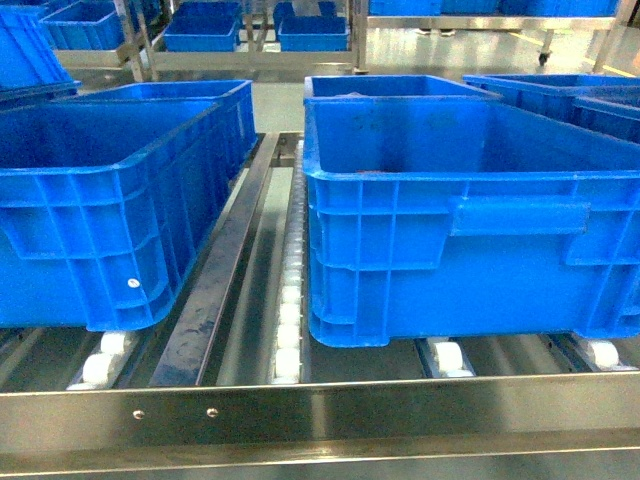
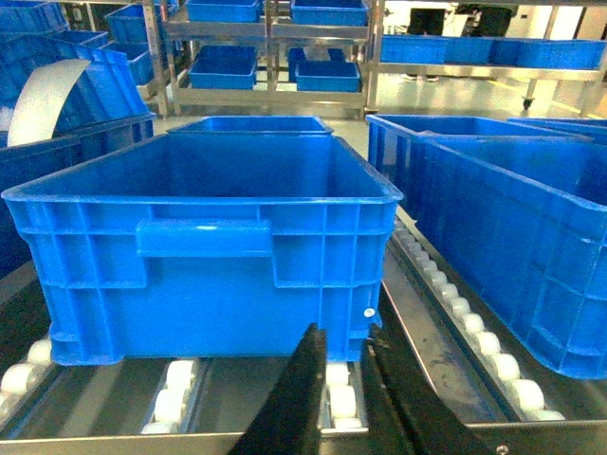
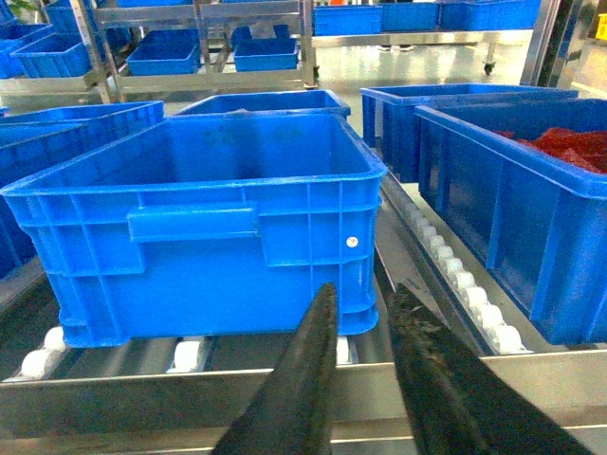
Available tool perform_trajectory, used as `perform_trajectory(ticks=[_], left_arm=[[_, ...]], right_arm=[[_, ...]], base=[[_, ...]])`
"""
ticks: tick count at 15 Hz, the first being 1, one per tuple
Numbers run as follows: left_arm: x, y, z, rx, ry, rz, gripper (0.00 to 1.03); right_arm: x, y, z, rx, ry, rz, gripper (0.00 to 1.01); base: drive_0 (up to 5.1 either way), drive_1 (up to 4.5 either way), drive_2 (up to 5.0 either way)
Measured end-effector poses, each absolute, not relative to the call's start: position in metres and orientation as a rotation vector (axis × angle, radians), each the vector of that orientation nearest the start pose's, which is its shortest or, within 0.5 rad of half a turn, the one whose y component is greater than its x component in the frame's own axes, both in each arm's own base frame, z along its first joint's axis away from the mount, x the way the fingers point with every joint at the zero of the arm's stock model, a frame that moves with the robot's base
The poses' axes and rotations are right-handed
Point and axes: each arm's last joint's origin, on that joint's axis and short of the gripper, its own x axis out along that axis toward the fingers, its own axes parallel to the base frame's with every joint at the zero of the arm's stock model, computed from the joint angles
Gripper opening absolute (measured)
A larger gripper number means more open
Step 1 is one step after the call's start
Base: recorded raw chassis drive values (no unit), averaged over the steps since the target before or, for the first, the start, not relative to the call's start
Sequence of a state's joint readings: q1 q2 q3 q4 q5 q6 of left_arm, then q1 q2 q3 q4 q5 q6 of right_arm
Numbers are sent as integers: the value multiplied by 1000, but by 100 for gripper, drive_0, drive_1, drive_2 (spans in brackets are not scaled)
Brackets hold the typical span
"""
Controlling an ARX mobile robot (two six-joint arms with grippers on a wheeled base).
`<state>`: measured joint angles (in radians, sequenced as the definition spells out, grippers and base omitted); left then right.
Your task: Sort blue parts and orange caps into right shelf containers
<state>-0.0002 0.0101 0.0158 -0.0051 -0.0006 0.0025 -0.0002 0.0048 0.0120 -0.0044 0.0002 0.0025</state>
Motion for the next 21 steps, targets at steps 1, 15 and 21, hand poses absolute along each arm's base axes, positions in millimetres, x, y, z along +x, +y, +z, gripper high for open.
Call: perform_trajectory(ticks=[1, 15, 21], left_arm=[[97, 0, 168, 2, -1, 0, 26], [97, 0, 168, 2, -1, 0, 98], [97, 0, 168, 2, -1, 0, 98]], right_arm=[[97, 0, 167, 2, -3, 0, 27], [97, 0, 167, 3, -3, 0, 98], [97, 0, 167, 3, -3, 0, 98]], base=[[0, 0, 0], [0, 0, 0], [0, 0, 0]])
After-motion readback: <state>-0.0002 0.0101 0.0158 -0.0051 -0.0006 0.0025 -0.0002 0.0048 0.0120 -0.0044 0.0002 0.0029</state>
